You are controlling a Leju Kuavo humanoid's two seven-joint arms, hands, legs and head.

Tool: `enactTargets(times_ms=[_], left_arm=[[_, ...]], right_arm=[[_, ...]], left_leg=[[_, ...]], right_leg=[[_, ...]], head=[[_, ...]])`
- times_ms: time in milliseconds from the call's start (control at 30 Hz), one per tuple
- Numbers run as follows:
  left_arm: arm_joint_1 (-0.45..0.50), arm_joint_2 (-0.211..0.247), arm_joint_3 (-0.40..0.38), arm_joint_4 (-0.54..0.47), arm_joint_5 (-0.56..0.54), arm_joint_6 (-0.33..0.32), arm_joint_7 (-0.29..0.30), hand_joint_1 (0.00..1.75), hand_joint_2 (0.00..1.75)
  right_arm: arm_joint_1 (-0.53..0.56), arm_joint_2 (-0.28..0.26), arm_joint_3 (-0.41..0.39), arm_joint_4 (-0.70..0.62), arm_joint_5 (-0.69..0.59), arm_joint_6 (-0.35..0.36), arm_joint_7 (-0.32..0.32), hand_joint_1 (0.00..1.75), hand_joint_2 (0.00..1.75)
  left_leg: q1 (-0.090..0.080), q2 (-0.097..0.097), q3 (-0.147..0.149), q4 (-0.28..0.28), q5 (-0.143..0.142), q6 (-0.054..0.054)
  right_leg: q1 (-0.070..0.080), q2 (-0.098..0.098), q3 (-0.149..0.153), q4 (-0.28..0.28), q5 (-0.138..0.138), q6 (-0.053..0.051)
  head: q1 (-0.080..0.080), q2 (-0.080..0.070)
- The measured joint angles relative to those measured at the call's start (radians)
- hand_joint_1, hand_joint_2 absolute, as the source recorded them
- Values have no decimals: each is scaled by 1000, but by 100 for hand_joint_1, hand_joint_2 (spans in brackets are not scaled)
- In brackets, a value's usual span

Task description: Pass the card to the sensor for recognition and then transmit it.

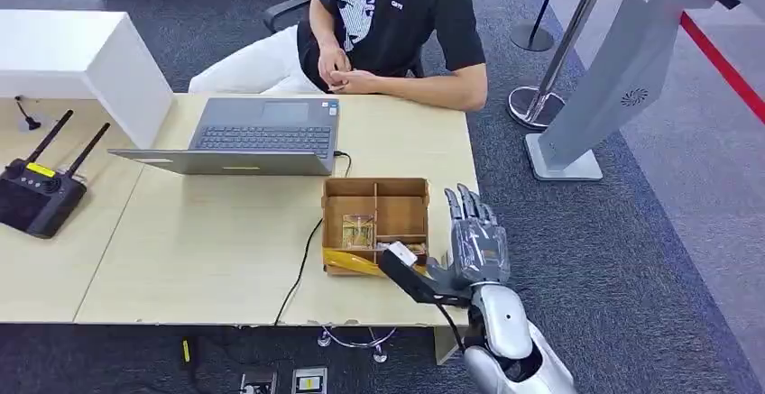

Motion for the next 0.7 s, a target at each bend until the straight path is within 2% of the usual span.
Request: enactTargets(times_ms=[700], left_arm=[[0,-2,2,0,6,5,0,0,175]], right_arm=[[-67,62,5,148,9,-52,-43,0,175]], left_leg=[[0,0,0,0,0,0]], right_leg=[[0,0,0,0,0,0]], head=[[0,0]])
